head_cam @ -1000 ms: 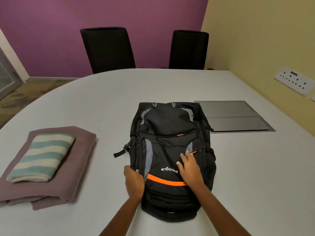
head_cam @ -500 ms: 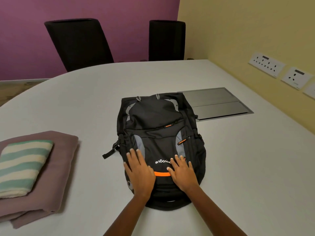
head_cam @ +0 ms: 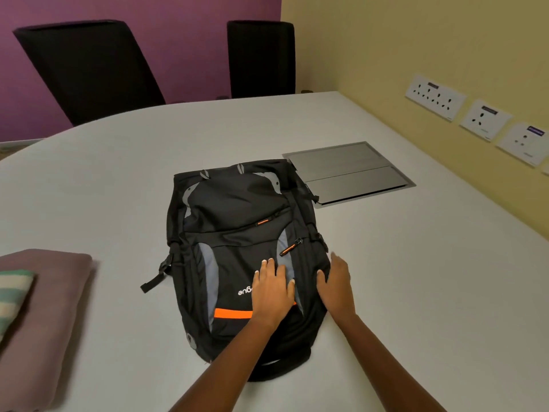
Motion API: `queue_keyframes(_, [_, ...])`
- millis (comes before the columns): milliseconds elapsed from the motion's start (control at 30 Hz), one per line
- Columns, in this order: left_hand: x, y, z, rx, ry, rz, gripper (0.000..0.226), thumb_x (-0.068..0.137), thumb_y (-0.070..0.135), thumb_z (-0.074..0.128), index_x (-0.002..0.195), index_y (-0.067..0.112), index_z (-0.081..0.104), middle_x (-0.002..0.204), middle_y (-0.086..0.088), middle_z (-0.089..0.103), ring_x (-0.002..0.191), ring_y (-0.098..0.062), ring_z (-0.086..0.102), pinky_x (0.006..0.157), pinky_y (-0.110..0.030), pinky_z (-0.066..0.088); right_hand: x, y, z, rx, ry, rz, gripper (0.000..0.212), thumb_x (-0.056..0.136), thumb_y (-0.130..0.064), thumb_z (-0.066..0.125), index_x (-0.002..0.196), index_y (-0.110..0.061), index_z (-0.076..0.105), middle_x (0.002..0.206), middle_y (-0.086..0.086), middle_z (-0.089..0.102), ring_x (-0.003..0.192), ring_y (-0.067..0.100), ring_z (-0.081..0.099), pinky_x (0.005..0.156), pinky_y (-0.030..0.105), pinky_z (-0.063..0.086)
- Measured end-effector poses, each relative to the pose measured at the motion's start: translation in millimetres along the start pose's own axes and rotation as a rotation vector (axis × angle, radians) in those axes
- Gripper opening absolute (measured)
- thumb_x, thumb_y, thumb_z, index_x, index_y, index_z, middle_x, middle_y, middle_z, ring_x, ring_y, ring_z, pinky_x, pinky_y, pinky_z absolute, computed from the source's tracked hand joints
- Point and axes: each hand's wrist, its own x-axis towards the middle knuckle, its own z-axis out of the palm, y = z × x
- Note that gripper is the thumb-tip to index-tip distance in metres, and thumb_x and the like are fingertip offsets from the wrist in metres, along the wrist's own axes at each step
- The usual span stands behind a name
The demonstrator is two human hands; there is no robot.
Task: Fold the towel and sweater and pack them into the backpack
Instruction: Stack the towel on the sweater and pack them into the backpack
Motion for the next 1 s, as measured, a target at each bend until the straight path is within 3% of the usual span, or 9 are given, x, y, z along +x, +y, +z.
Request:
queue_keyframes(100, [11, 14, 4, -0.22, -0.015, -0.068, 0.038, 0.098, 0.033, 0.038, 0.122, 0.01, 0.055, 0.133, -0.01, 0.048, 0.129, -0.025, 0.04, 0.107, -0.036, 0.034, 14, 3, -6, 0.203, -0.093, 0.22, 0.047, 0.095, -0.016, 0.049, 0.138, 0.001, 0.037, 0.137, 0.019, 0.046, 0.128, 0.033, 0.043, 0.099, 0.034, 0.037])
queue_keyframes(233, [22, 32, -8, -0.77, -0.05, -0.339, 0.039, 0.097, 0.034, 0.042, 0.092, 0.007, 0.069, 0.087, -0.004, 0.06, 0.084, -0.018, 0.054, 0.084, -0.031, 0.046, 15, 6, 1, 0.119, -0.054, 0.066, 0.029, 0.089, -0.005, 0.051, 0.117, 0.0, 0.057, 0.111, 0.021, 0.058, 0.092, 0.028, 0.058, 0.073, 0.024, 0.039])
queue_keyframes(367, [44, 37, -15, -0.771, -0.123, -0.43, 0.042, 0.092, 0.048, 0.046, 0.066, 0.016, 0.055, 0.064, 0.0, 0.049, 0.078, -0.022, 0.051, 0.08, -0.035, 0.044, 4, 1, 13, 0.057, -0.014, -0.044, 0.021, 0.098, -0.015, 0.041, 0.108, -0.008, 0.057, 0.093, 0.005, 0.051, 0.075, 0.013, 0.052, 0.064, 0.013, 0.039])
queue_keyframes(467, [57, 44, -6, -0.613, -0.197, -0.443, 0.046, 0.085, 0.054, 0.054, 0.054, 0.021, 0.049, 0.095, -0.011, 0.062, 0.105, -0.031, 0.05, 0.095, -0.041, 0.04, -2, 4, 24, -0.137, -0.011, -0.204, 0.023, 0.1, -0.026, 0.033, 0.089, -0.015, 0.05, 0.094, 0.005, 0.05, 0.072, 0.01, 0.049, 0.062, 0.019, 0.036])
queue_keyframes(567, [65, 54, 0, -0.49, -0.21, -0.517, 0.03, 0.085, 0.044, 0.061, 0.096, 0.017, 0.066, 0.137, -0.013, 0.035, 0.127, -0.039, 0.029, 0.101, -0.046, 0.035, -1, 12, 28, -0.134, -0.062, -0.305, 0.023, 0.099, -0.017, 0.033, 0.116, -0.011, 0.048, 0.109, 0.006, 0.052, 0.088, 0.014, 0.052, 0.075, 0.022, 0.04])
queue_keyframes(667, [69, 55, 5, -0.422, -0.164, -0.586, 0.026, 0.087, 0.033, 0.061, 0.11, 0.021, 0.064, 0.138, -0.009, 0.031, 0.125, -0.035, 0.028, 0.102, -0.048, 0.035, 2, 20, 21, -0.101, -0.147, -0.305, 0.026, 0.097, -0.014, 0.036, 0.117, -0.006, 0.05, 0.111, 0.008, 0.051, 0.097, 0.018, 0.05, 0.076, 0.019, 0.034])
queue_keyframes(800, [74, 46, 10, -0.493, -0.174, -0.649, 0.031, 0.087, 0.032, 0.062, 0.114, 0.019, 0.063, 0.135, -0.006, 0.034, 0.124, -0.032, 0.026, 0.103, -0.047, 0.034, 12, 27, 7, 0.131, -0.051, -0.25, 0.027, 0.097, -0.013, 0.042, 0.105, -0.002, 0.066, 0.102, 0.01, 0.064, 0.089, 0.011, 0.053, 0.071, 0.006, 0.034])
queue_keyframes(900, [74, 42, 12, -0.535, -0.164, -0.664, 0.033, 0.086, 0.031, 0.063, 0.115, 0.015, 0.063, 0.134, -0.005, 0.036, 0.123, -0.03, 0.026, 0.103, -0.047, 0.035, 25, 39, -1, 0.235, 0.041, -0.09, 0.026, 0.095, -0.001, 0.043, 0.112, 0.0, 0.063, 0.11, 0.014, 0.063, 0.103, 0.022, 0.059, 0.08, 0.008, 0.034])
queue_keyframes(1000, [74, 40, 15, -0.585, -0.143, -0.666, 0.033, 0.085, 0.029, 0.065, 0.113, 0.011, 0.063, 0.132, -0.004, 0.036, 0.122, -0.028, 0.027, 0.104, -0.048, 0.034, 37, 48, -1, 0.219, -0.048, -0.047, 0.027, 0.094, -0.002, 0.047, 0.117, 0.0, 0.06, 0.118, 0.016, 0.06, 0.111, 0.026, 0.057, 0.085, 0.011, 0.035])
